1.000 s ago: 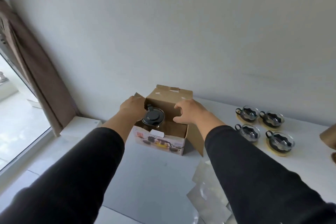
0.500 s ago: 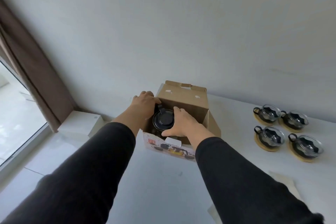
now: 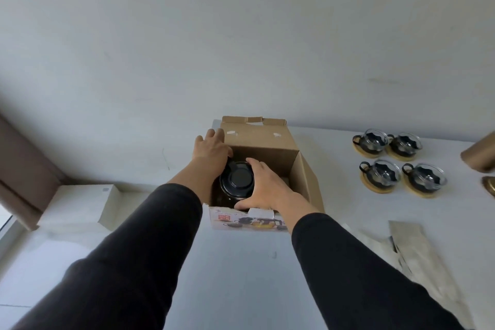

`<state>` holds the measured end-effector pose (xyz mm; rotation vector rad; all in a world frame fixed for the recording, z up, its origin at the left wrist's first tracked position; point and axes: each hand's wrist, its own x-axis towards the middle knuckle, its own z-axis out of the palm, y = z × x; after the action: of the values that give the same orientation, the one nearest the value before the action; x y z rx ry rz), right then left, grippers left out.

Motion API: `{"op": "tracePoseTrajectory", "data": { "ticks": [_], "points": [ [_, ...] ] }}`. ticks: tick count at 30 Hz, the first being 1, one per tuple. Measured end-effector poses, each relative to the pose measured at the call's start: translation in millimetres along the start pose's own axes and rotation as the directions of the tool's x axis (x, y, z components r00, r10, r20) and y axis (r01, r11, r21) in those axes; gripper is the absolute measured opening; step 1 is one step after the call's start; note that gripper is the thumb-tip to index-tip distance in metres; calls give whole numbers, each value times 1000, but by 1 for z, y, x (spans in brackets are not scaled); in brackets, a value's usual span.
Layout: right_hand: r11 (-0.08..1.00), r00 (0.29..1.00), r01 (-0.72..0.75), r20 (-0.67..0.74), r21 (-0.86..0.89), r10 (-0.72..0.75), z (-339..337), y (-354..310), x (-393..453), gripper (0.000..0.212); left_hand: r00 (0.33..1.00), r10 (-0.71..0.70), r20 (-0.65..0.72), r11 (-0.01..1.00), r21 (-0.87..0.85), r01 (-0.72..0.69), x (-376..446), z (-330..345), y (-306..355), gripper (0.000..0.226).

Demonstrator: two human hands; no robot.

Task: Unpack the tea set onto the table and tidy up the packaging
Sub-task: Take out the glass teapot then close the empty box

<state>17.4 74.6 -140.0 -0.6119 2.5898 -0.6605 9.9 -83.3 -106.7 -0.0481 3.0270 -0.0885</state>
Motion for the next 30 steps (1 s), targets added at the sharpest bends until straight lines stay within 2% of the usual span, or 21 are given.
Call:
{"op": "tracePoseTrajectory", "data": {
  "ticks": [4, 11, 19, 25, 30],
  "points": [
    [1000, 999, -9, -43, 29, 10, 2, 2, 1, 105, 997, 78, -18, 994, 76, -77, 3, 3, -2, 30],
    [999, 999, -40, -31, 32, 41, -15, 1, -4, 103, 983, 180, -42, 981, 84, -176, 5, -3, -7, 36],
    [999, 996, -36, -83, 23, 38, -74, -22, -24, 95, 983, 179, -32, 980, -87, -181, 9, -46, -8, 29],
    [999, 985, -33, -166, 38, 39, -129, -33, -53, 93, 966, 215, -146, 972, -63, -226, 9, -104, 9, 29],
    [998, 970, -54, -237, 32, 60, -173, -19, -80, 92, 945, 234, -227, 964, -70, -255, 15, -137, 47, 32]
  ]
}}
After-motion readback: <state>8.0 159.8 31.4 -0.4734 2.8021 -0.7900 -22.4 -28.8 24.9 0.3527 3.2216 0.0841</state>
